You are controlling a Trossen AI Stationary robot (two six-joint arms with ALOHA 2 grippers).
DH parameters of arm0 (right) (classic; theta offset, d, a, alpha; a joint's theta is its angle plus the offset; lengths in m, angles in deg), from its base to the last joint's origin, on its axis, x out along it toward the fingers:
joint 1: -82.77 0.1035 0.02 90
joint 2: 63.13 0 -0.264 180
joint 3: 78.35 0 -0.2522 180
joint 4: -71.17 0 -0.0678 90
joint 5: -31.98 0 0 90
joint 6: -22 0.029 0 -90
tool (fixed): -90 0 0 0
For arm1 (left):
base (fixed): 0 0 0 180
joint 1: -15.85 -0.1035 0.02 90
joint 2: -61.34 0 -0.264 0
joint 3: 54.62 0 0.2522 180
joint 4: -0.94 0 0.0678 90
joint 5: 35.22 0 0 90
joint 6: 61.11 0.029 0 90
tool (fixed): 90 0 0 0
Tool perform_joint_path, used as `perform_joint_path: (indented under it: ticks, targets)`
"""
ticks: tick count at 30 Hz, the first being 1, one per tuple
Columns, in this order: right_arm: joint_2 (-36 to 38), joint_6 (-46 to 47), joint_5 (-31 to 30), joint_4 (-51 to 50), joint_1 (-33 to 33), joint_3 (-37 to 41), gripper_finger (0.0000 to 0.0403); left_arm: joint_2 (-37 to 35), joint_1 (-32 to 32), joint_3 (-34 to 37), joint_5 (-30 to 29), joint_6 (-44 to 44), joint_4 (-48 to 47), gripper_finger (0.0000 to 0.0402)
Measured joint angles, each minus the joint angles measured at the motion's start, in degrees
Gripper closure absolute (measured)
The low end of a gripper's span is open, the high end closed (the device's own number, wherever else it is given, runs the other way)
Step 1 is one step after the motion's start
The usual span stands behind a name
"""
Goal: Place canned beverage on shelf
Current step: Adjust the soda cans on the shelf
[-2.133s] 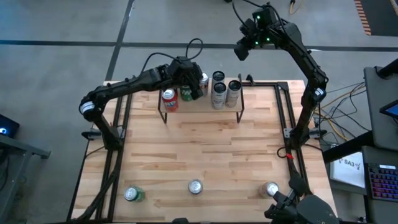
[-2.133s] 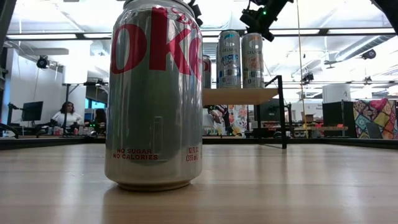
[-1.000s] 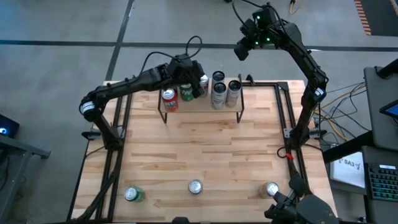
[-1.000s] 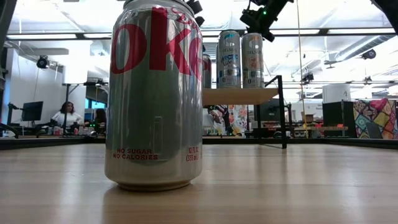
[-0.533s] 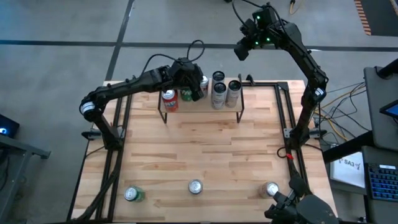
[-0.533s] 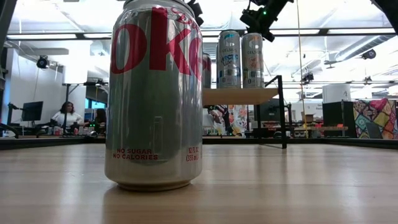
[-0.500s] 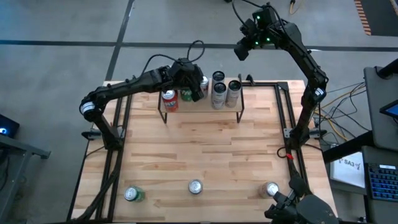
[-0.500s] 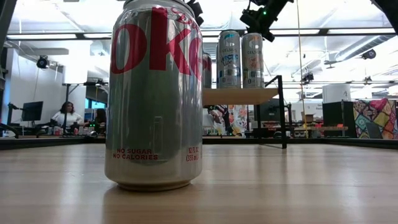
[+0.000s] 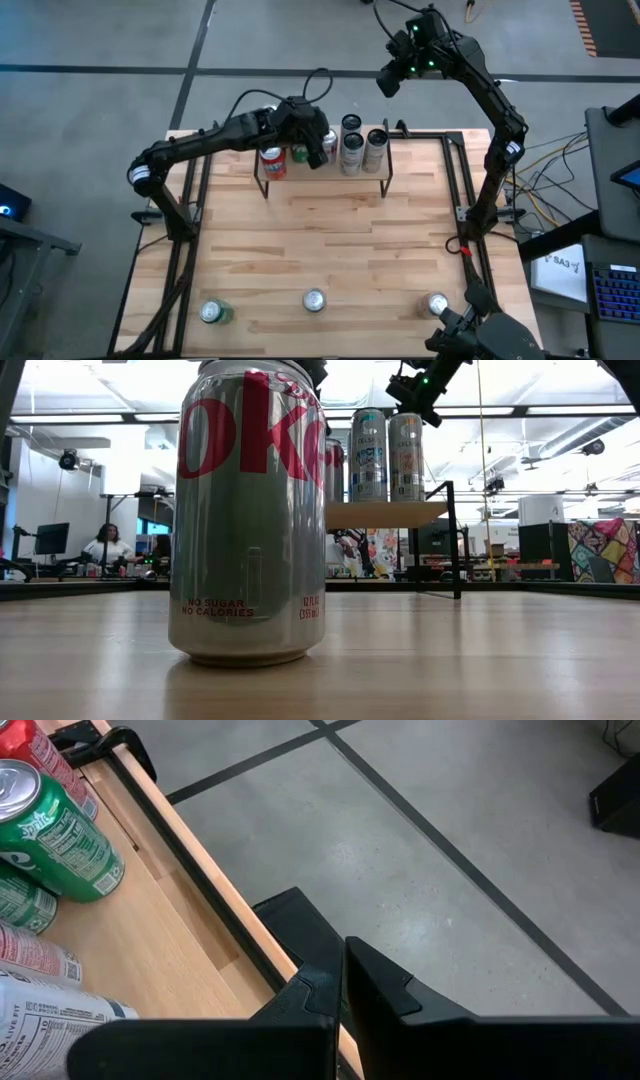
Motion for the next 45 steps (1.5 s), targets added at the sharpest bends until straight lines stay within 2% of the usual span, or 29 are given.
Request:
perform_joint_path:
  ticks: [9,35,45]
  targets:
    - [0.00,-0.07,0.00,-0.02,-0.01,0.00,0.0394,0.34,-0.79,-1.25,0.04,5.34,1.92,0.0402]
    - [0.00,0.57,0.01,-0.02,0.00,0.00,0.0394,1.30,1.38,-0.47,1.65,-1.37,-1.51,0.0402]
    - [0.00,0.52,0.00,0.00,0.01,0.00,0.0394,1.01,2.01,-4.02,1.88,1.08,-9.97,0.0402]
